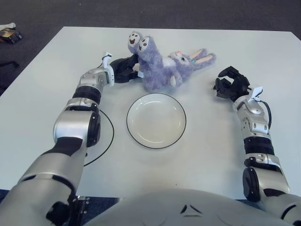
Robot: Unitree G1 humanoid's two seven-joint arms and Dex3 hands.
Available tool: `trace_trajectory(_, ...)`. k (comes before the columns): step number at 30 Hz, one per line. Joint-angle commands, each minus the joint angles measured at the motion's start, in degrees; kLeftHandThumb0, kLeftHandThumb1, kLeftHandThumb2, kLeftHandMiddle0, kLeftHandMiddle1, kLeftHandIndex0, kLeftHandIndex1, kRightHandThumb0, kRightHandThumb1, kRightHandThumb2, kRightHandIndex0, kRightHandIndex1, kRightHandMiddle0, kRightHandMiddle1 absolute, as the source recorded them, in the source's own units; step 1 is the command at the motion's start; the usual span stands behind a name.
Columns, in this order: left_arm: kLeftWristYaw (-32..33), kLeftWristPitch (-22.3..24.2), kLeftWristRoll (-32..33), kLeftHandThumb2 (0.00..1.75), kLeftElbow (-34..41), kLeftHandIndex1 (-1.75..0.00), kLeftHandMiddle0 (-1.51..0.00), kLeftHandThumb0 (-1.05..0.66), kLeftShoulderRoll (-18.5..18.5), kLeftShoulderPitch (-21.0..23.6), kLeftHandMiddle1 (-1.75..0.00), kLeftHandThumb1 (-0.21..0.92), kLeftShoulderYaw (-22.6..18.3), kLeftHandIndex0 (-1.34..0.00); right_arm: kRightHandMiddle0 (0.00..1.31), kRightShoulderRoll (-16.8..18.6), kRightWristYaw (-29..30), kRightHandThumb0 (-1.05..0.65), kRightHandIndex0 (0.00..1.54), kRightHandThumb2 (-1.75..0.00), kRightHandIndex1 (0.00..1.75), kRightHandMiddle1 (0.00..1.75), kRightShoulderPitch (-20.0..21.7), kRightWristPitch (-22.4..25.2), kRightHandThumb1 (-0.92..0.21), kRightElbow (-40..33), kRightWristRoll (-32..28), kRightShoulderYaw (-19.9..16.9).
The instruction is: Put the doll into the plate.
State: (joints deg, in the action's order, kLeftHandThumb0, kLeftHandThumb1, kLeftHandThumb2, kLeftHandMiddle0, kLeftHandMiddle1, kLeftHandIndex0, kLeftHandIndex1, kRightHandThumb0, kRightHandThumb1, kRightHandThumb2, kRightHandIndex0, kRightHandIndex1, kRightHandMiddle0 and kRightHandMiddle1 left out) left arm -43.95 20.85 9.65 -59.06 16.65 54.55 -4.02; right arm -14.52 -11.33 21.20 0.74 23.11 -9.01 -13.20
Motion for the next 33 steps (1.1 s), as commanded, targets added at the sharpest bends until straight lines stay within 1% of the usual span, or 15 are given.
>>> trace_trajectory(1, 3.1, 3.6, -1.9, 0.36, 2.2, -0.01, 0.00, -0.76, -1.0, -4.0, -0.15, 0.88, 1.7, 0.00, 0.48, -0.2, 0.2, -0.01, 0.50, -1.32, 1.75, 1.74, -2.2, 1.7, -0.32, 0.8, -0.2, -0.1)
trace_trajectory(3, 4.9, 4.0, -2.6, 0.37, 3.7, -0.01, 0.00, -0.74, -1.2, -4.6, -0.06, 0.87, 2.3, 0.00, 0.48, -0.2, 0.1, -0.01, 0.50, -1.32, 1.75, 1.75, -2.3, 1.7, -0.32, 0.8, -0.2, -0.1)
trace_trajectory(6, 7.4, 4.1, -3.4, 0.41, 6.6, -0.02, -0.03, -0.71, -1.4, -5.9, -0.05, 0.85, 3.2, 0.00, 0.48, -0.3, -0.1, -0.01, 0.50, -1.32, 1.75, 1.75, -2.5, 1.4, -0.32, 1.0, -0.1, -0.1)
trace_trajectory(7, 8.3, 3.5, -3.7, 0.45, 7.7, -0.02, -0.03, -0.70, -1.5, -6.5, -0.10, 0.83, 3.5, 0.00, 0.49, -0.3, -0.1, -0.01, 0.50, -1.32, 1.75, 1.75, -2.5, 1.2, -0.32, 1.2, -0.1, -0.1)
trace_trajectory(9, 10.6, 0.8, -4.9, 0.49, 9.7, -0.04, -0.01, -0.68, -1.9, -8.0, -0.43, 0.81, 4.4, 0.00, 0.49, -0.3, -0.3, -0.01, 0.50, -1.32, 1.75, 1.75, -2.5, 0.3, -0.32, 1.8, 0.0, -0.2)
trace_trajectory(10, 11.7, -0.7, -5.5, 0.50, 10.2, -0.05, -0.01, -0.68, -2.0, -8.7, -0.56, 0.80, 4.9, 0.00, 0.49, -0.4, -0.4, -0.01, 0.50, -1.32, 1.75, 1.75, -2.5, -0.2, -0.32, 2.1, 0.1, -0.2)
trace_trajectory(13, 14.1, -4.2, -7.1, 0.51, 10.5, -0.04, 0.00, -0.68, -2.3, -9.7, -0.85, 0.79, 5.9, 0.00, 0.49, -0.4, -0.5, -0.01, 0.50, -1.32, 1.75, 1.75, -2.5, -1.1, -0.32, 2.6, 0.2, -0.2)
trace_trajectory(16, 17.8, -8.8, -9.4, 0.51, 10.1, -0.03, 0.00, -0.71, -2.4, -10.5, -0.94, 0.77, 7.3, 0.00, 0.49, -0.6, -0.7, -0.01, 0.50, -1.32, 1.75, 1.75, -2.4, -2.2, -0.32, 3.7, 0.3, -0.2)
trace_trajectory(20, 21.4, -12.9, -11.1, 0.49, 11.3, -0.01, 0.00, -0.79, -2.7, -11.9, -0.98, 0.74, 8.2, 0.00, 0.49, -0.6, -1.0, -0.01, 0.50, -1.32, 1.75, 1.75, -2.3, -2.5, -0.32, 4.3, 0.0, -0.4)
trace_trajectory(22, 23.2, -14.6, -11.7, 0.48, 12.7, 0.00, 0.00, -0.80, -2.9, -13.0, -0.93, 0.73, 8.3, 0.00, 0.49, -0.6, -1.0, -0.01, 0.50, -1.32, 1.75, 1.75, -2.3, -2.5, -0.32, 4.5, -0.1, -0.5)
trace_trajectory(24, 25.4, -16.5, -12.6, 0.53, 13.6, 0.00, 0.00, -0.75, -3.2, -13.9, -0.73, 0.67, 8.4, 0.00, 0.49, -0.6, -0.9, -0.01, 0.50, -1.32, 1.75, 1.75, -2.3, -2.4, -0.32, 4.5, -0.2, -0.5)
trace_trajectory(26, 27.8, -18.0, -13.7, 0.67, 13.9, 0.00, 0.00, -0.65, -3.5, -14.4, -0.50, 0.55, 8.6, 0.00, 0.49, -0.6, -0.8, -0.01, 0.50, -1.32, 1.75, 1.75, -2.4, -2.3, -0.32, 4.5, -0.3, -0.6)
trace_trajectory(28, 29.9, -19.0, -14.7, 0.82, 14.3, -0.01, 0.00, -0.56, -3.7, -14.8, -0.34, 0.42, 9.0, 0.00, 0.49, -0.6, -0.8, -0.01, 0.50, -1.33, 1.75, 1.75, -2.4, -2.4, -0.32, 4.6, -0.3, -0.6)
trace_trajectory(29, 30.7, -19.4, -15.1, 0.88, 14.5, -0.04, 0.00, -0.51, -3.8, -15.0, -0.31, 0.37, 9.2, 0.00, 0.49, -0.6, -0.8, -0.01, 0.50, -1.33, 1.75, 1.75, -2.4, -2.4, -0.32, 4.8, -0.4, -0.7)
trace_trajectory(33, 32.7, -20.5, -16.4, 0.97, 15.0, -0.11, 0.00, -0.44, -4.0, -15.4, -0.30, 0.28, 9.7, 0.00, 0.49, -0.6, -0.9, -0.01, 0.50, -1.33, 1.75, 1.75, -2.2, -2.5, -0.31, 5.2, -0.5, -0.7)
